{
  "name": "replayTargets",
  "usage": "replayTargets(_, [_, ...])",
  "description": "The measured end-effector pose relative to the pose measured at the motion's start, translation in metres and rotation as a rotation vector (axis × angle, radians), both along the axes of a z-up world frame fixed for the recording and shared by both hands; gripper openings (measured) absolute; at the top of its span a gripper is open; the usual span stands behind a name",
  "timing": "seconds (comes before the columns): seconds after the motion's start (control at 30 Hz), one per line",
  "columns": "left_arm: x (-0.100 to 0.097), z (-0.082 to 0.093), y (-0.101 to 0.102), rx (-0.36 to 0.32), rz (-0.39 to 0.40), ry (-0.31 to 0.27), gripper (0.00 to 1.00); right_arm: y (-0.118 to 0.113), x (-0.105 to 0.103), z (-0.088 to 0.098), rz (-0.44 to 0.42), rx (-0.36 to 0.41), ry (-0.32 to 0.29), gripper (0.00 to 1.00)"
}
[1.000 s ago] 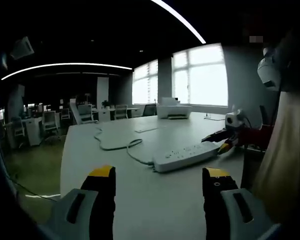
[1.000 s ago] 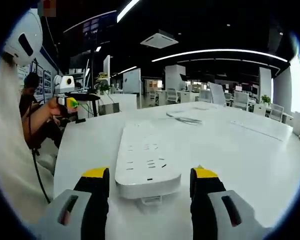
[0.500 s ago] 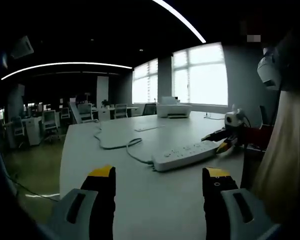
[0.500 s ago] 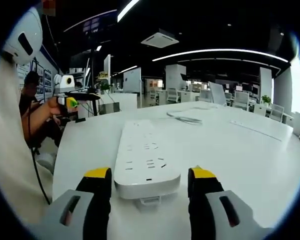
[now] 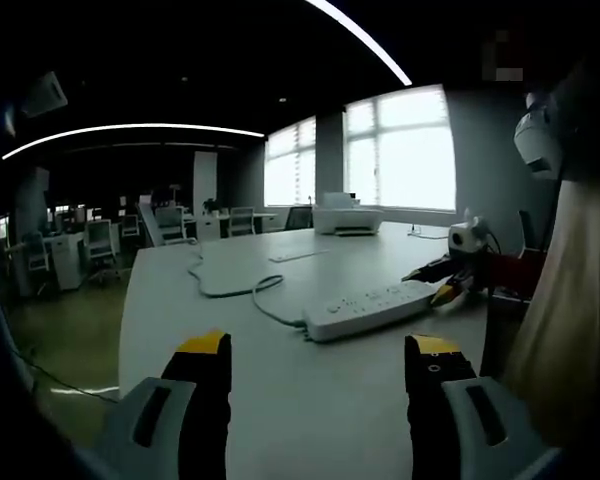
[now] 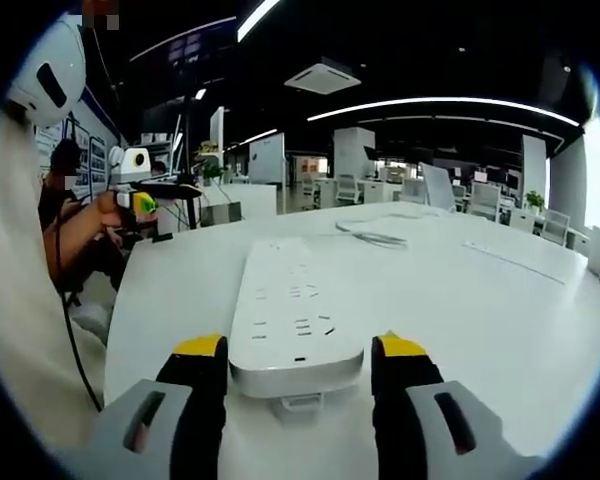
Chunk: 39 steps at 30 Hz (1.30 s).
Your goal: Pick up the power strip scattered on the table, fix it on the side mounting bracket of the table, and press the switch
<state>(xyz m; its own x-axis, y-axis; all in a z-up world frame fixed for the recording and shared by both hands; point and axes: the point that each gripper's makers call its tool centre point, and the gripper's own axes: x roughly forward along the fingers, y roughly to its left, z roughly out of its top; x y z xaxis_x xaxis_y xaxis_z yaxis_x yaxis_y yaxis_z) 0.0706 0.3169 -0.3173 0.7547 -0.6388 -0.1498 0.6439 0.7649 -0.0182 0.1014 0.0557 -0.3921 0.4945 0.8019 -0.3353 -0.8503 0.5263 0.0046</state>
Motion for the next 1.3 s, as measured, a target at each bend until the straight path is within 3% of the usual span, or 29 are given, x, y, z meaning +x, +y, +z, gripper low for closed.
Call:
replayTargets(0.63, [0.001,-0.001,0.001,-0.023,0.002,0.005,0.74,0.001,-0.001,-0.002,0.013,-0.015,0.006,0.49])
replayTargets(0.9, [0.005,-0.01,0.002,-0.016,0.003,0.047,0.74,0.001,0.0,-0.003,-0.006,-0.036,0.013,0.47])
replayTargets(1.3, [0.008,-0.01,-0.001,-0.01,-0.015,0.056,0.73,-0.001,0.0,-0.004,-0.026,-0.072,0.024,0.45])
